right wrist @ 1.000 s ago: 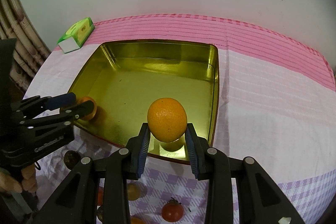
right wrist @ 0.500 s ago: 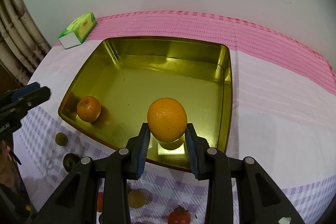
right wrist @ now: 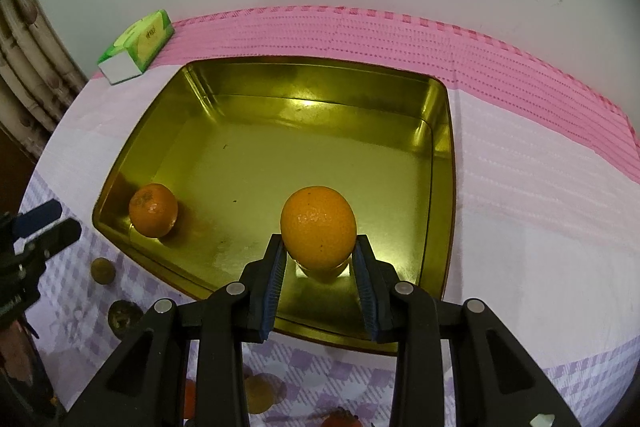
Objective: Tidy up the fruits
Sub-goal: 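Lower the large orange into the tin and open the right tool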
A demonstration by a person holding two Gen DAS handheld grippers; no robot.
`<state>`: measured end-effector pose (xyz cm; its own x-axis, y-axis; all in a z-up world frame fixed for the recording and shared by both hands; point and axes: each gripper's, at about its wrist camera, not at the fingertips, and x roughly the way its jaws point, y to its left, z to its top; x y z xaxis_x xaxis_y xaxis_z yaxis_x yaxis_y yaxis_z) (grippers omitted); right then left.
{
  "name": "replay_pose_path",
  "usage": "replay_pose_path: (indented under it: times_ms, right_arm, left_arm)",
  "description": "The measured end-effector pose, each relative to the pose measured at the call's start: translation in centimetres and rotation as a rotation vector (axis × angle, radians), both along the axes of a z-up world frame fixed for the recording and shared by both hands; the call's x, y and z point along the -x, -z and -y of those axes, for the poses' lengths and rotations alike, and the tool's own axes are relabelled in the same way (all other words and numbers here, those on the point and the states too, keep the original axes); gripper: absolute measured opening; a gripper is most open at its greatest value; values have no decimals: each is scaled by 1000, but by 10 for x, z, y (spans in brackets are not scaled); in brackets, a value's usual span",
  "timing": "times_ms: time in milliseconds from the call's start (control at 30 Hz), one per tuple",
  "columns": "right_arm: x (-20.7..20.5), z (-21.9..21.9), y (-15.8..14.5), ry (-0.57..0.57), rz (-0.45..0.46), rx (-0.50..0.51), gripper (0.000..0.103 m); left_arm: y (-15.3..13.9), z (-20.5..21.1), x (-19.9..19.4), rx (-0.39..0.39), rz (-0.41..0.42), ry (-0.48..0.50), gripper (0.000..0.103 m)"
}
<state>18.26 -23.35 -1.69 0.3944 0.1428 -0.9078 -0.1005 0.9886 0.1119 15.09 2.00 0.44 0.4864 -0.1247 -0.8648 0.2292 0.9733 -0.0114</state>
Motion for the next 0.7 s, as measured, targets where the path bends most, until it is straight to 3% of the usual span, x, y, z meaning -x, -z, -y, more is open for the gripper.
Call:
replay_pose_path:
  times_ms: [700]
  right_arm:
    - [-2,-1,4,14,-16,22,33]
  left_arm:
    - [18,-5,8,-8,-60,-6,50]
